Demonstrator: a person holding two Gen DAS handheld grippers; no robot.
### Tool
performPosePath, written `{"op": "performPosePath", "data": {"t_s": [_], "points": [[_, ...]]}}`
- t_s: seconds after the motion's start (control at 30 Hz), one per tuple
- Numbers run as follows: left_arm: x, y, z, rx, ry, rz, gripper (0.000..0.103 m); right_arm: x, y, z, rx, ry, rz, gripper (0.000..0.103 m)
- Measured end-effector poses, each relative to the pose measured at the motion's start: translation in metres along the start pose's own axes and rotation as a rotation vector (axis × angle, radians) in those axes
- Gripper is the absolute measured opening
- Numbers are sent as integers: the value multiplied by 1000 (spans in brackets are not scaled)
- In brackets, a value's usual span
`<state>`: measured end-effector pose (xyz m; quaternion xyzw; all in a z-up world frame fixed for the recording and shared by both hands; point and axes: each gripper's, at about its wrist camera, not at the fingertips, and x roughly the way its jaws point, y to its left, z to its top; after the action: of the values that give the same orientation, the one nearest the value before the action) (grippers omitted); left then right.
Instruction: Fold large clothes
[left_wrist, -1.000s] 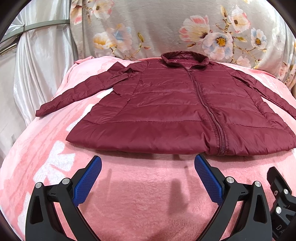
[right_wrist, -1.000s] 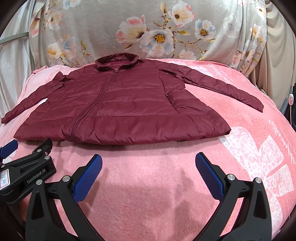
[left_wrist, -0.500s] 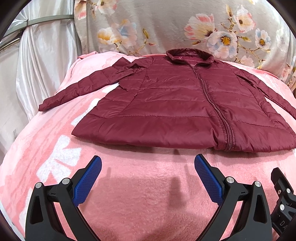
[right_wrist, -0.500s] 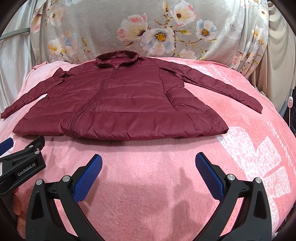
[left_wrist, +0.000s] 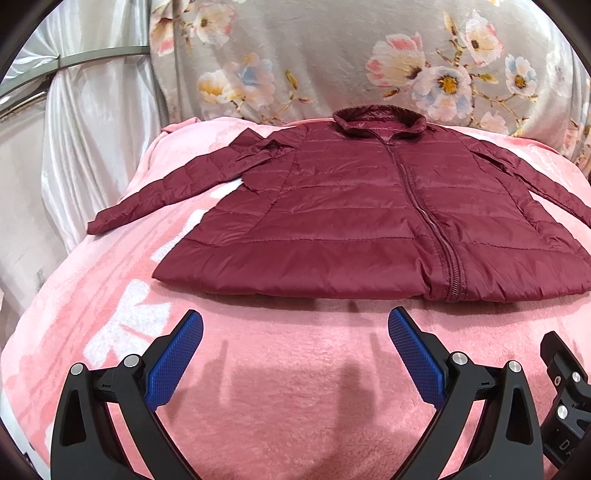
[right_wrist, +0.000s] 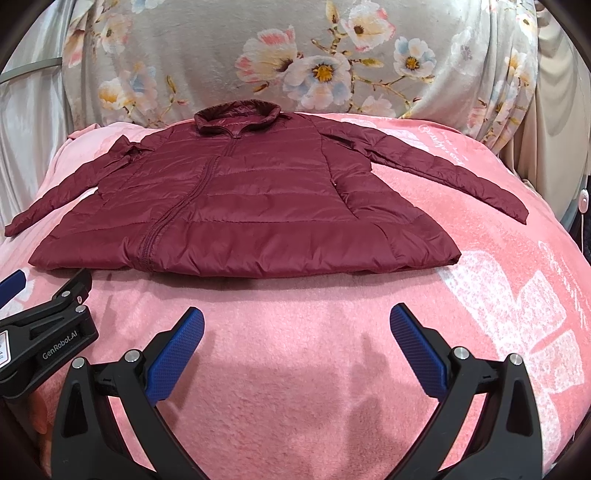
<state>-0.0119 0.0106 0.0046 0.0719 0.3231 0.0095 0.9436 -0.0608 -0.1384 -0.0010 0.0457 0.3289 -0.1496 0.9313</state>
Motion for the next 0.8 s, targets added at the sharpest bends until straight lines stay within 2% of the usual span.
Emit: {"op": "performPosePath", "data": {"t_s": [0.3, 0.8], "points": [[1, 11, -2, -48, 20, 14, 98, 0, 1, -2, -5, -7, 20, 98], [0, 7, -3, -29, 9, 20, 98, 0, 1, -1, -4, -5, 22, 98]]}}
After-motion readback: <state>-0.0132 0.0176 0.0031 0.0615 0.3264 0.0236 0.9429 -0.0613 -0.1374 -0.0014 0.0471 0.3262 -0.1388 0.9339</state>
